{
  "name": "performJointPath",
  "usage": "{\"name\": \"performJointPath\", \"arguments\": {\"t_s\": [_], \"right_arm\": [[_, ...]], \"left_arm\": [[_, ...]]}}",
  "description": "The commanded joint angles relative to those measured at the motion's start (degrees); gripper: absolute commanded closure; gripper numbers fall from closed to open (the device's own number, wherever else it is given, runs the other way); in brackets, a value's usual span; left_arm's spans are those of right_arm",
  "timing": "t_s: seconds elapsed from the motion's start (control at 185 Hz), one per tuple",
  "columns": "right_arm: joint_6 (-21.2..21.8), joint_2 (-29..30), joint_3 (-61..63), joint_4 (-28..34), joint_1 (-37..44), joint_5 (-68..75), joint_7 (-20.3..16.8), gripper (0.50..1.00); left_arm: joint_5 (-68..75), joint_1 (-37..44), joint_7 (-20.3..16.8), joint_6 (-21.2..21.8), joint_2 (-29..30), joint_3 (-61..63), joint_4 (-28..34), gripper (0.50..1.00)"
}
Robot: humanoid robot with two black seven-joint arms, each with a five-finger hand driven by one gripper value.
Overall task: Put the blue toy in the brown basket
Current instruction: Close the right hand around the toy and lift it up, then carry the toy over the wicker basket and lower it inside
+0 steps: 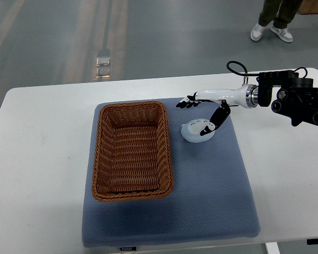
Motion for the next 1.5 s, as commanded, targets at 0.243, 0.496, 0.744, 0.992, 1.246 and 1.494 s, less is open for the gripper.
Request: {"name": "performJointPath", "arguments": {"t_s": [0.243,0.496,0.744,0.992,1.246,1.494], "right_arm": [[-2.04,2.69,-4.72,-2.66,-0.58,-0.83,-0.44,0.593],[-4.23,2.96,-4.72,-4.59,-2.86,-3.03,-0.44,0.63],[-5.47,4.01,-4.81,-4.94,-3.04,-3.12,-0.53,0.889],[-7.75,3.05,-4.46,-4.85,-2.34,-2.68,-0.44,1.0],[-8.98,1.29,-2.09,-4.15,2.59,-1.89,0.0,1.0],[-8.89,5.24,-0.5,-4.33,5.75,-1.27,0.35,1.0]], "left_arm": [[0.0,0.0,0.0,0.01,0.0,0.0,-0.01,0.5],[0.0,0.0,0.0,0.01,0.0,0.08,-0.01,0.5],[0.0,0.0,0.0,0.01,0.0,0.0,-0.01,0.5],[0.0,0.0,-0.09,0.01,0.0,0.0,-0.01,0.5],[0.0,0.09,0.0,0.01,0.0,0.0,0.08,0.5],[0.0,0.0,-0.09,0.01,0.0,0.0,0.08,0.5]]}}
